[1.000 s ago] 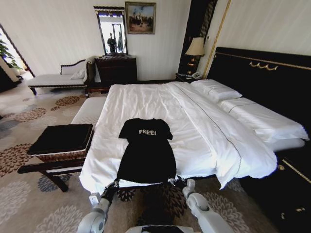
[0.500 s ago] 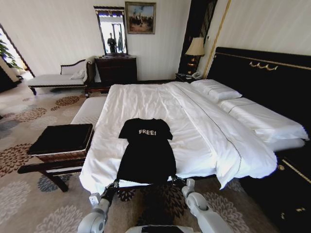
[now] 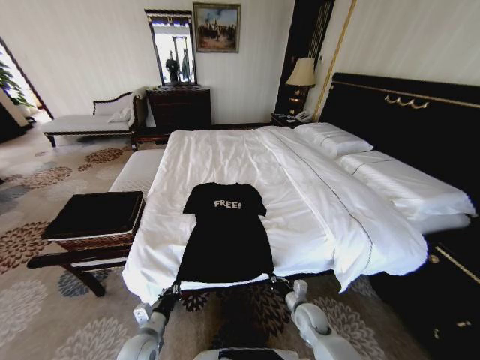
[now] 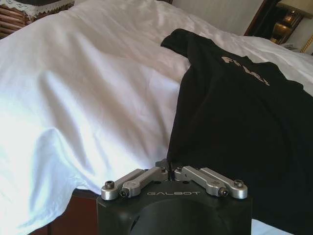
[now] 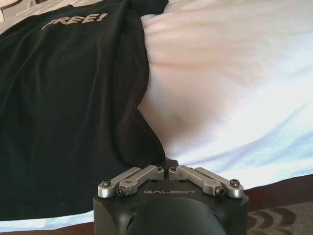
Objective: Fold the clothes on the bed and place them into the basket.
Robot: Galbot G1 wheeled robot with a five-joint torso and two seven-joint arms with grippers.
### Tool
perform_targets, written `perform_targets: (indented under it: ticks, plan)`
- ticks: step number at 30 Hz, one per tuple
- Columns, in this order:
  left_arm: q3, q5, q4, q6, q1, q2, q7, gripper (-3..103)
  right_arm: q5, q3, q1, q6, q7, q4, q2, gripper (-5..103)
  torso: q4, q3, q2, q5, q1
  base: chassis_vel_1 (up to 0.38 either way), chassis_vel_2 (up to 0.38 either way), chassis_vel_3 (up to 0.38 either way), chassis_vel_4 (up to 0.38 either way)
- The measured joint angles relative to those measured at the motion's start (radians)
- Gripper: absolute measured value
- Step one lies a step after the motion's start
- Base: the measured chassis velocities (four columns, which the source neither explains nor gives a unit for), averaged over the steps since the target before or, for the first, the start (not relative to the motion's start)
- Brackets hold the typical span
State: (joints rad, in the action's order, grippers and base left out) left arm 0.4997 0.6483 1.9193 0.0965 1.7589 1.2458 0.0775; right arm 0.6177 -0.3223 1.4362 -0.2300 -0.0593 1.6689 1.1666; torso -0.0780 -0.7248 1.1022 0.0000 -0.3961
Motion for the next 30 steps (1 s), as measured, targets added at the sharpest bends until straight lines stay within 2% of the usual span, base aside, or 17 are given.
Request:
perform_targets:
  ticks: [8,13,30]
  plan:
    - [0.037,0.002,0.054,-0.008,0.102,0.018,0.011,0,0.025,-0.035,0.111,-0.059,-0.018,0.154,-0.044,0,0.0002,0.000,0.000,-0.0002,0.000,0.000,0.000,0.000,0.000]
    - [0.043,-0.020,0.058,-0.014,0.124,0.031,0.012,0,-0.004,-0.037,0.185,-0.072,-0.018,0.206,-0.051,0,0.0000,0.000,0.000,0.0000,0.000,0.000,0.000,0.000,0.000]
    - [0.016,-0.087,-0.015,-0.024,0.105,0.044,0.017,0,-0.019,-0.030,0.159,-0.096,-0.037,0.164,-0.053,0,0.0000,0.000,0.000,-0.0001,0.000,0.000,0.000,0.000,0.000]
